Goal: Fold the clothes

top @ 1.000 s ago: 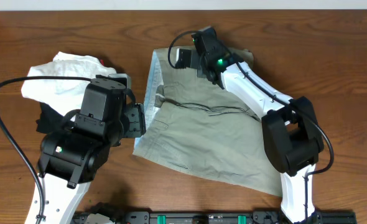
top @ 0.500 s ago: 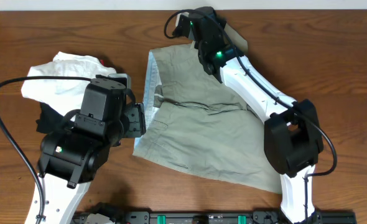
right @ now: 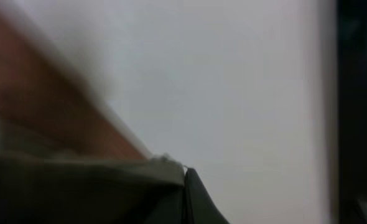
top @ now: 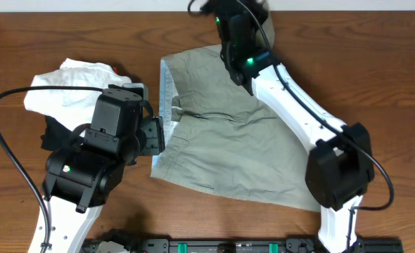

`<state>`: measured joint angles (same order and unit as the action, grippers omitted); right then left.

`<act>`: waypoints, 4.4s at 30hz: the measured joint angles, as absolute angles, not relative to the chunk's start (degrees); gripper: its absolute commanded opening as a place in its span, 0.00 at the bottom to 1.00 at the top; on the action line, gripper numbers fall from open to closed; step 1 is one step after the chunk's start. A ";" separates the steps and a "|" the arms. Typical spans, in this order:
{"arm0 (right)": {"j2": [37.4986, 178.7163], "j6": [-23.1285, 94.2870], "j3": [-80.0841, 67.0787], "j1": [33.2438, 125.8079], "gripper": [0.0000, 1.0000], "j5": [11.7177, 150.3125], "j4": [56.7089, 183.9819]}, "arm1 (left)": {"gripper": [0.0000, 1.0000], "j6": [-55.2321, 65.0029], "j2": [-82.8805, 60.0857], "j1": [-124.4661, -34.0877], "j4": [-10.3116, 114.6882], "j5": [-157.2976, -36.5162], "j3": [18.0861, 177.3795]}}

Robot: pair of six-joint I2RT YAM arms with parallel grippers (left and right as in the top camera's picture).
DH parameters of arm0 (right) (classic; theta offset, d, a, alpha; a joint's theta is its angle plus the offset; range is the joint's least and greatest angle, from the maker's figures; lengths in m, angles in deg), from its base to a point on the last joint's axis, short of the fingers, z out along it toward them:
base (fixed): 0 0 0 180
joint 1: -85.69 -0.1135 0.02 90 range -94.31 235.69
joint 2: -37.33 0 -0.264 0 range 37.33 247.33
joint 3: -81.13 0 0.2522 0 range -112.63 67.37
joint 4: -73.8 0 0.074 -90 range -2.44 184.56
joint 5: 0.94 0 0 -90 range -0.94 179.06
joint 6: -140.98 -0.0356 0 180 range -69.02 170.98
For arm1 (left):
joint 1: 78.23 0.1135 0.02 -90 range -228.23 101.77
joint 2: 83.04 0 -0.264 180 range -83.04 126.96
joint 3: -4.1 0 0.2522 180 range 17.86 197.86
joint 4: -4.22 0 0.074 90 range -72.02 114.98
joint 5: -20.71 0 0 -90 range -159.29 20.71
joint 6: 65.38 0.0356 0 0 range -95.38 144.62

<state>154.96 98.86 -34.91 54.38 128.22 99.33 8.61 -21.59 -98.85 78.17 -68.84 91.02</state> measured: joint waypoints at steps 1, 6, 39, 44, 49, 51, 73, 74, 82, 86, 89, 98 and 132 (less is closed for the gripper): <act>154.67 97.87 -34.95 54.20 0.01 124.08 104.47 | 0.62 8.61 -21.59 -98.85 78.27 -68.84 91.02; 155.07 94.64 -34.38 53.37 0.01 111.23 112.66 | 0.62 8.61 -21.59 -98.85 78.41 -68.86 91.02; 152.03 81.00 -34.82 53.11 0.27 89.68 123.00 | 0.62 8.61 -21.59 -98.85 78.65 -68.86 91.02; 154.11 66.46 -34.82 53.31 0.33 88.57 123.92 | 0.62 8.61 -21.59 -98.85 78.62 -68.86 91.02; 161.01 52.47 -34.82 53.55 0.37 89.16 122.08 | 0.62 8.61 -21.59 -98.85 78.65 -68.86 91.02; 163.66 47.95 -34.82 53.55 0.37 90.38 121.51 | 0.62 8.61 -21.59 -98.85 78.65 -68.86 91.02; 166.43 33.42 -34.77 53.81 0.01 99.01 125.62 | 0.62 8.61 -21.59 -98.85 78.65 -68.89 91.02; 165.34 33.42 -34.77 54.03 0.01 99.15 126.91 | 0.62 8.59 -21.59 -98.85 78.65 -68.91 91.02; 154.72 33.57 -35.08 58.20 0.05 100.33 140.90 | 0.62 8.61 -21.59 -98.85 78.67 -68.91 91.02; 155.09 34.27 -35.06 59.67 0.11 100.63 148.03 | 0.62 8.61 -21.59 -98.85 78.67 -68.91 91.02; 155.37 35.86 -34.99 60.00 0.27 100.70 151.48 | 0.62 8.61 -21.59 -98.85 78.67 -68.91 91.02; 155.37 42.22 -34.99 60.00 0.34 98.45 149.16 | 0.62 8.61 -21.59 -98.85 78.62 -68.89 91.02; 166.45 38.88 -34.75 53.09 0.31 89.62 138.13 | 0.62 8.61 -20.63 -98.85 78.82 -68.86 91.02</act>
